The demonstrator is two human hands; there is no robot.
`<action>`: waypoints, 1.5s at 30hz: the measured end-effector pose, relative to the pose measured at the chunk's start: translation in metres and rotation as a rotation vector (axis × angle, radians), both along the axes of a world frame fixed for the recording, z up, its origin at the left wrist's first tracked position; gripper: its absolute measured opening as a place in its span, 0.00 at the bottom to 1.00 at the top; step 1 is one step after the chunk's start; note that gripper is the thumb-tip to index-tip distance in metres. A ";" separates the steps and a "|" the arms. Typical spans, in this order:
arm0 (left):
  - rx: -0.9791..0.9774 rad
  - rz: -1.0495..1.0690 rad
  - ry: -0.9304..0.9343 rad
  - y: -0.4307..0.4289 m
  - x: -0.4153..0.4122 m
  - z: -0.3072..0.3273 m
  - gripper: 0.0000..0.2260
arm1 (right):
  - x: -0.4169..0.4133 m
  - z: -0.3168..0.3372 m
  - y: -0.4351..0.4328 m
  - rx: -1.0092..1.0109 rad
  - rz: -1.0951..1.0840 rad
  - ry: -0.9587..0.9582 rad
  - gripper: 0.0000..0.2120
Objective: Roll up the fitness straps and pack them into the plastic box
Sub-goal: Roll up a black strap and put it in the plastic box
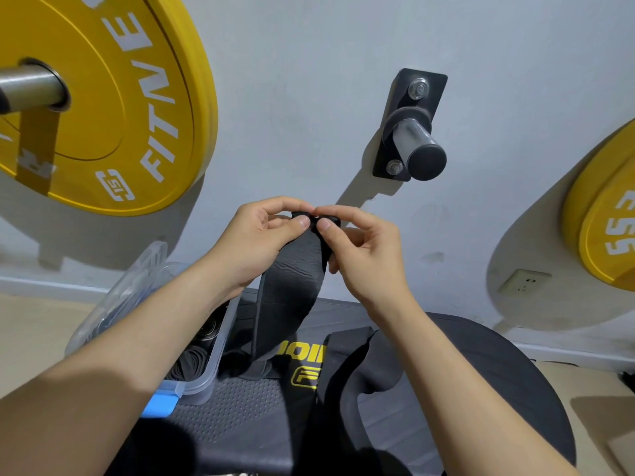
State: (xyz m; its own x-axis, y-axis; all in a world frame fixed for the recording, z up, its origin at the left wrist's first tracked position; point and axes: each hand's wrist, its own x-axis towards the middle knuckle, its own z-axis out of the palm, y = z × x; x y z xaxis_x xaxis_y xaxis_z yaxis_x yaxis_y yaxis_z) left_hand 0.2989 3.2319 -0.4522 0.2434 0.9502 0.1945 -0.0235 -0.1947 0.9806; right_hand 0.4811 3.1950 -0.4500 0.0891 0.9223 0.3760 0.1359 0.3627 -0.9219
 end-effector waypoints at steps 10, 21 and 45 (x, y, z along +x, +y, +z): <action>-0.065 0.021 -0.057 -0.003 0.000 0.005 0.11 | 0.001 -0.004 0.001 0.018 -0.014 -0.055 0.04; -0.031 0.020 0.068 0.000 -0.006 -0.002 0.06 | 0.000 -0.005 0.003 -0.044 -0.030 -0.127 0.05; 0.038 -0.037 0.049 -0.002 -0.006 0.003 0.07 | 0.006 -0.002 0.001 -0.007 -0.003 -0.022 0.04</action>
State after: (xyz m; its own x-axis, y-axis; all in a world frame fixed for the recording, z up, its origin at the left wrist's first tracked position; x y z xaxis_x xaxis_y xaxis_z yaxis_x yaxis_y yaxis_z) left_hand 0.2926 3.2295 -0.4495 0.2884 0.9325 0.2174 0.0163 -0.2318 0.9726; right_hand 0.4866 3.1961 -0.4523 0.0839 0.9247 0.3714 0.1578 0.3557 -0.9212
